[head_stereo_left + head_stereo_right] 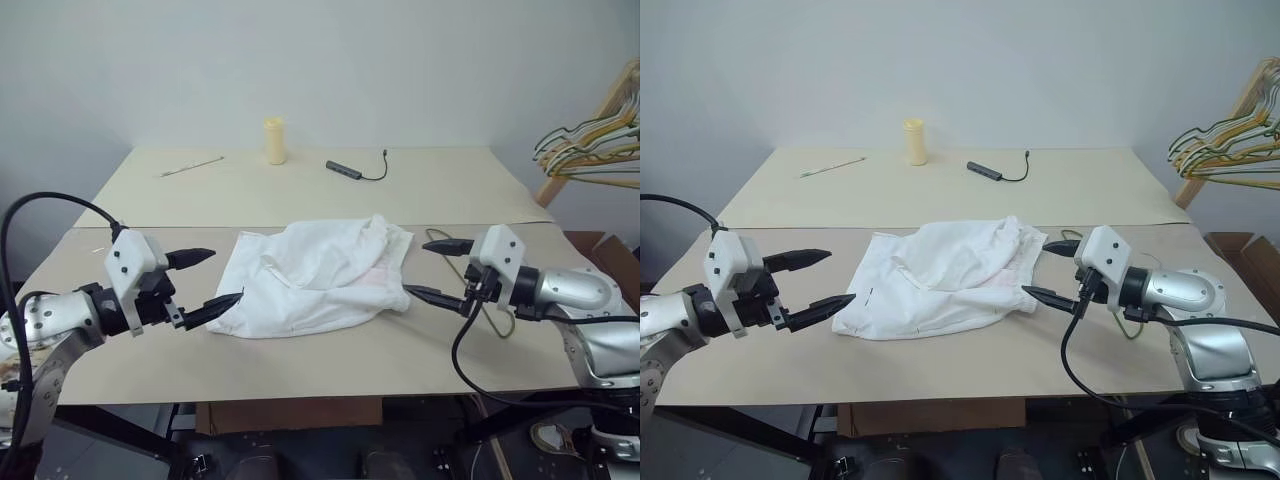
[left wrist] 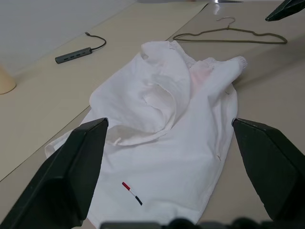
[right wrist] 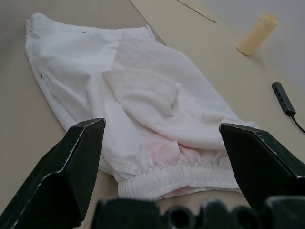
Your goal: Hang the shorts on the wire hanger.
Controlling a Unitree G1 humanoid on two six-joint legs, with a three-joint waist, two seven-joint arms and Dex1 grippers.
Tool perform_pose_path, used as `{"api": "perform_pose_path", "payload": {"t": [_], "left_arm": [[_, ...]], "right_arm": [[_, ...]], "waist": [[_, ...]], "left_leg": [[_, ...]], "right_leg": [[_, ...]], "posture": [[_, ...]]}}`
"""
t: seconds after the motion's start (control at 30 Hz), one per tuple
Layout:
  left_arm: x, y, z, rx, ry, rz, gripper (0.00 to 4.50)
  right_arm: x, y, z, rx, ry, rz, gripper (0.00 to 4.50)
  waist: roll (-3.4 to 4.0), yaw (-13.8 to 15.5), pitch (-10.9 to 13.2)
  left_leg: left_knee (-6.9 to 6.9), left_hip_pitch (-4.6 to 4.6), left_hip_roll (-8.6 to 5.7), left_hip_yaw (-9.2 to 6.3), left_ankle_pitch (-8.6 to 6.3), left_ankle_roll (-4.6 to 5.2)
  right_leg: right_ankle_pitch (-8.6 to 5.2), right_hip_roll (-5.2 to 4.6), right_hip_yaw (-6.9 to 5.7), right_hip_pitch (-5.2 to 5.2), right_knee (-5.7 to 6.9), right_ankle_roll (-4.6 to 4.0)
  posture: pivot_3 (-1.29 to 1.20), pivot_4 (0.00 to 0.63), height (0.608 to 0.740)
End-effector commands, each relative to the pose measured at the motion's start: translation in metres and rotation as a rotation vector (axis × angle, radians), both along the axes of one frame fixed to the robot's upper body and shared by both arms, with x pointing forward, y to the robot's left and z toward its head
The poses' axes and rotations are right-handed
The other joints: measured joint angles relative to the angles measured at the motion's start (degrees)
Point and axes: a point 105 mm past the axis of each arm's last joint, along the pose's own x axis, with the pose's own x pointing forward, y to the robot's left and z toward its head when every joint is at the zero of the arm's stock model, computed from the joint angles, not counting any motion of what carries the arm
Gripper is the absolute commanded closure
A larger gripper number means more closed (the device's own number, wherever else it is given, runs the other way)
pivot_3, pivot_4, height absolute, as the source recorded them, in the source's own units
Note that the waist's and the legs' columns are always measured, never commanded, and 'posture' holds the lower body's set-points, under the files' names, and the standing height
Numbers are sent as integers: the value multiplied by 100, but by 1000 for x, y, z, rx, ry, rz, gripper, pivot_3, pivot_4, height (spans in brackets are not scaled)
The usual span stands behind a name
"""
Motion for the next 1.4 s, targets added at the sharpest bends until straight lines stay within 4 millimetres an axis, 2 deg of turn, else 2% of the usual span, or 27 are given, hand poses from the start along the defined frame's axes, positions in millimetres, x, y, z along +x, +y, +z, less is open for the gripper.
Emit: {"api": "perform_pose_path", "payload": {"t": [0.03,0.23,0.33,0.57,0.73,0.83,1.0,1.13,1.2,1.27,1.4], "left_arm": [[0,0,12,8,-58,8,0],[-1,-1,13,14,-60,13,0],[-4,-2,11,21,-50,5,0],[-6,-4,8,38,-39,-1,0],[-7,-8,3,43,-24,-22,0],[-5,-11,1,44,-22,-35,0],[0,-13,2,40,-29,-43,0],[-1,-14,-5,59,-15,-49,0],[-1,-13,-14,98,1,-48,0],[-1,-13,-21,126,10,-49,0],[6,-10,-46,269,15,-62,0]], "right_arm": [[1,4,12,0,-58,28,55],[7,8,9,-73,-79,15,55],[2,11,4,-164,-103,46,55],[-11,15,-42,-534,-157,129,55],[4,30,-58,-623,-213,90,55],[15,38,-67,-687,-239,59,587],[26,38,-79,-766,-267,28,2366],[29,38,-78,-771,-294,13,3855],[27,38,-73,-757,-298,14,4368],[25,39,-70,-745,-295,22,4472],[11,41,-56,-696,-281,96,4472]], "waist": [[0,0,0],[0,1,0],[0,1,0],[-1,24,0],[-1,-29,0],[-1,-46,0],[-2,-5,1],[-2,-33,1],[-2,-40,1],[-2,-49,1],[-1,-32,2]], "left_leg": [[0,0,0,0,0,0],[0,0,0,1,0,0],[0,0,0,1,0,0],[0,1,1,2,-2,-2],[0,5,1,5,-2,-2],[0,9,4,11,-2,-2],[0,-2,3,11,-2,-3],[0,-2,3,11,-4,-6],[0,-1,4,11,-4,-6],[0,3,3,12,-4,-6],[0,2,3,12,-4,-6]], "right_leg": [[0,0,0,0,0,0],[0,0,1,0,0,0],[0,0,0,0,0,0],[-2,0,1,-2,-1,2],[-2,1,7,-3,0,2],[-2,4,13,-4,3,2],[-2,4,10,-8,-1,2],[-2,4,12,-11,-1,2],[-2,4,12,-10,0,2],[-2,4,13,-7,0,2],[-2,4,12,-9,0,2]], "posture": [[-14,0,740],[-16,0,740],[-17,0,740],[-20,17,740],[-45,24,740],[-58,23,740],[-69,29,740],[-75,30,740],[-78,30,740],[-78,30,740],[-83,30,740]]}}
